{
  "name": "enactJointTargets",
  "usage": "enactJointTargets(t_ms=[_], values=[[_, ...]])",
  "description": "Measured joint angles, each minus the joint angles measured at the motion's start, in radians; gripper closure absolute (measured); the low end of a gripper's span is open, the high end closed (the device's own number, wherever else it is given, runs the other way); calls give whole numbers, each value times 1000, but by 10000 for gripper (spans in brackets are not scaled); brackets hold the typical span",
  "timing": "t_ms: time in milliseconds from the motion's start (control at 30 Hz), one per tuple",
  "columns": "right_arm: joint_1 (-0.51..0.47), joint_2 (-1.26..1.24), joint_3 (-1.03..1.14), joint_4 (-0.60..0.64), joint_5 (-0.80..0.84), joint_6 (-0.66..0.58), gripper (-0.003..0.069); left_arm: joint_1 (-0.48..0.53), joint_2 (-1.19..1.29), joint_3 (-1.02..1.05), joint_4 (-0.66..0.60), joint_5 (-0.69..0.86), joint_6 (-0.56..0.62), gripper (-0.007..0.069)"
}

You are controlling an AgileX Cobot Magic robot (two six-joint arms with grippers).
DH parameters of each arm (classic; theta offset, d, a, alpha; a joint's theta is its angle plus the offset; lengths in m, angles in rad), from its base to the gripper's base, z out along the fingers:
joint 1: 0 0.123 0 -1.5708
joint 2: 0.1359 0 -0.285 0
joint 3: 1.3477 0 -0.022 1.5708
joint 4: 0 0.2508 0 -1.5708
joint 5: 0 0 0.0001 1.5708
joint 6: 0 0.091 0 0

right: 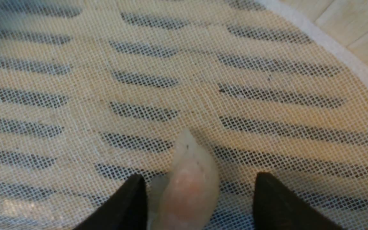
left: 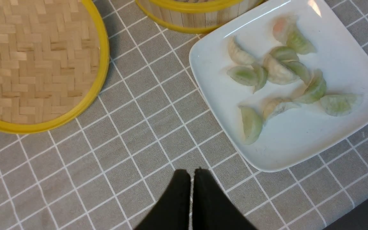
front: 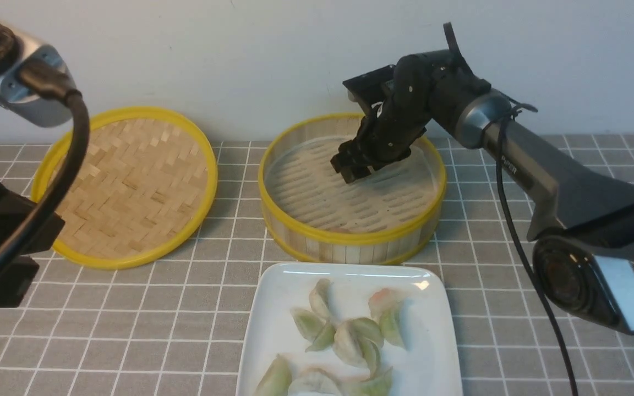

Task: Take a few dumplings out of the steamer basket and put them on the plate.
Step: Use the right arm to grab a dumpling from inside the steamer, then use the right arm to put the dumpling into the plate

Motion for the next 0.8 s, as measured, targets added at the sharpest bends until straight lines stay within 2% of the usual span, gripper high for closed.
enactJointTargets(t_ms=[33,67,100,167,300,433,533,600,700,800], values=[[0,1,0,-2,2,1,287,0,-1,0,0,0,0,629],[0,6,-15,-5,23,6,388,0,-9,0,1,0,0,629],[0,7,-29,-6,34,11,456,0,-12,0,2,0,0,629],[1,13,-53,-9,57,18,493,0,-19,0,6,0,0,629],[3,6,-98,0,99,73,480,0,-35,0,31,0,-6,629],[3,-72,-33,42,104,85,480,0,-48,0,31,0,-33,629],[7,-212,122,53,102,84,480,0,-75,1,27,0,-54,629],[8,-347,313,75,99,68,480,0,-102,1,27,0,-59,629],[19,-520,573,135,99,10,480,0,-135,1,33,0,-60,629],[44,-603,726,173,98,-34,480,0,-145,1,32,1,-61,629]])
